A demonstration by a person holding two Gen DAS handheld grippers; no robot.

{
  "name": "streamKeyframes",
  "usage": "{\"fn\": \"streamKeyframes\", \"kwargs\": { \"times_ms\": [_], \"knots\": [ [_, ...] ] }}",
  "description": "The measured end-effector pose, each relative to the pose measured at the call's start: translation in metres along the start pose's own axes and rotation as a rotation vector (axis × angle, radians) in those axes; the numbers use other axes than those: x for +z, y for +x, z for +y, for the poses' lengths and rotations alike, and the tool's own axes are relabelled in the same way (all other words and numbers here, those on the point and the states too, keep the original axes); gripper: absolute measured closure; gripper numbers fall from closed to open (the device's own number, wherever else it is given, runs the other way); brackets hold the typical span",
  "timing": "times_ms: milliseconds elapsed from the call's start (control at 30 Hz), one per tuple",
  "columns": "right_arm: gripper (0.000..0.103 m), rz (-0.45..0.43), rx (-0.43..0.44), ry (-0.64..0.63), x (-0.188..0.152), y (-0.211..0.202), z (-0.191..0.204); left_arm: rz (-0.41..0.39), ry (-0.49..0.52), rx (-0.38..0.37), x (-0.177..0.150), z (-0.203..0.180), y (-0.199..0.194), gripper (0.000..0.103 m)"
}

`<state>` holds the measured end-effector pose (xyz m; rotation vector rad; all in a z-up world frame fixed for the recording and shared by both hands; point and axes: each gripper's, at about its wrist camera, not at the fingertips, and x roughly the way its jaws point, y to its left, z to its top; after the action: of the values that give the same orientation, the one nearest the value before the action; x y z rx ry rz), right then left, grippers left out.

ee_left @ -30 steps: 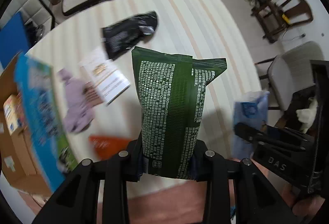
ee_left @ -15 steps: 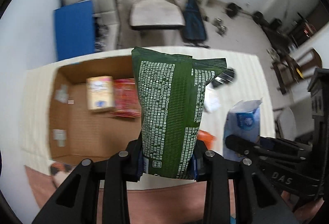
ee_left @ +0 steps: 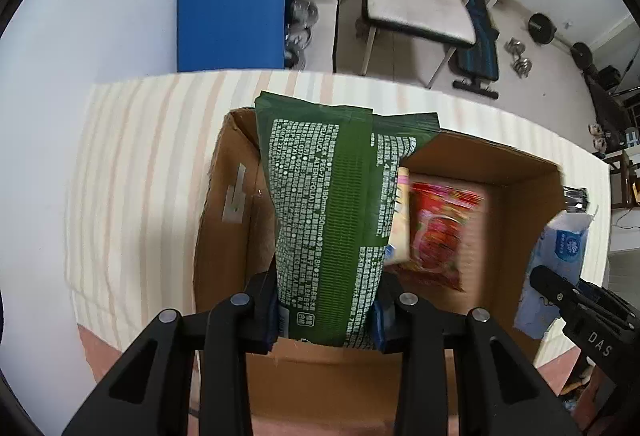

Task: Organize soft objects
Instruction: 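Lower the green bag and blue tissue pack into the box, open both tools, then grasp the lilac sock with the left tool while the right tool grasps the orange bag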

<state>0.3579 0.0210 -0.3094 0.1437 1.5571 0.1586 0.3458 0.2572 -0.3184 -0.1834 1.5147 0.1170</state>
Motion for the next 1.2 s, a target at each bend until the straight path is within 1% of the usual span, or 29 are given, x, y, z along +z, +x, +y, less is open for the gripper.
{"fn": "streamKeyframes", "kwargs": {
  "times_ms": [133,233,333,433,500,533,567,600,633,667,700,767,800,867,933,1000,1067,1100,1133,1200],
  "knots": [
    [0.061,0.033,-0.085,0.012,0.019,0.043,-0.001,0.055,0.005,0.011,0.011,0.001,0.026,0.072],
    [0.061,0.049,-0.121,0.019,0.026,0.059,-0.003,0.078,0.024,0.027,0.017,-0.004,0.04,0.072],
    [0.061,0.063,-0.139,0.021,0.029,0.071,-0.003,0.104,0.03,0.03,0.02,-0.005,0.05,0.072],
    [0.061,0.062,-0.181,0.02,0.034,0.08,-0.003,0.137,0.039,0.035,0.022,-0.006,0.058,0.07],
    [0.059,0.067,-0.202,0.019,0.037,0.085,-0.003,0.177,0.027,0.041,0.024,-0.005,0.063,0.07],
    [0.055,0.072,-0.208,0.018,0.039,0.087,-0.003,0.186,0.018,0.036,0.024,-0.004,0.062,0.069],
    [0.046,0.083,-0.205,0.018,0.042,0.09,-0.004,0.186,0.014,0.022,0.024,-0.004,0.06,0.067],
    [0.044,0.092,-0.201,0.016,0.043,0.09,-0.003,0.187,0.011,0.011,0.024,-0.004,0.059,0.064],
    [0.037,0.09,-0.198,0.011,0.044,0.089,-0.002,0.188,0.009,0.008,0.024,-0.003,0.058,0.055],
    [0.022,0.085,-0.202,0.007,0.045,0.088,-0.001,0.185,0.007,0.006,0.023,-0.003,0.056,0.046],
    [0.017,0.076,-0.207,0.001,0.045,0.086,0.001,0.179,0.007,-0.001,0.024,-0.003,0.054,0.043],
    [0.015,0.073,-0.204,-0.005,0.045,0.084,0.004,0.174,0.004,-0.011,0.022,-0.003,0.049,0.032],
    [0.015,0.076,-0.204,-0.005,0.044,0.084,0.006,0.167,0.004,-0.021,0.021,-0.003,0.047,0.029],
    [0.015,0.075,-0.198,-0.004,0.044,0.082,0.007,0.161,0.004,-0.021,0.019,-0.001,0.044,0.017],
    [0.015,0.076,-0.194,-0.005,0.042,0.08,0.012,0.147,0.001,-0.02,0.017,0.0,0.04,0.013],
    [0.012,0.073,-0.19,-0.01,0.038,0.074,0.014,0.14,-0.005,-0.011,0.015,0.002,0.039,0.013],
    [0.001,0.065,-0.188,-0.019,0.033,0.07,0.018,0.142,-0.009,-0.015,0.013,0.003,0.039,0.01],
    [0.0,0.063,-0.186,-0.021,0.03,0.069,0.02,0.14,-0.012,-0.016,0.011,0.004,0.037,0.008],
    [0.0,0.061,-0.179,-0.021,0.028,0.067,0.02,0.135,-0.013,-0.016,0.01,0.004,0.036,0.003],
    [0.0,0.064,-0.171,-0.023,0.024,0.065,0.022,0.124,-0.015,-0.013,0.006,0.004,0.031,0.002]
  ]
}}
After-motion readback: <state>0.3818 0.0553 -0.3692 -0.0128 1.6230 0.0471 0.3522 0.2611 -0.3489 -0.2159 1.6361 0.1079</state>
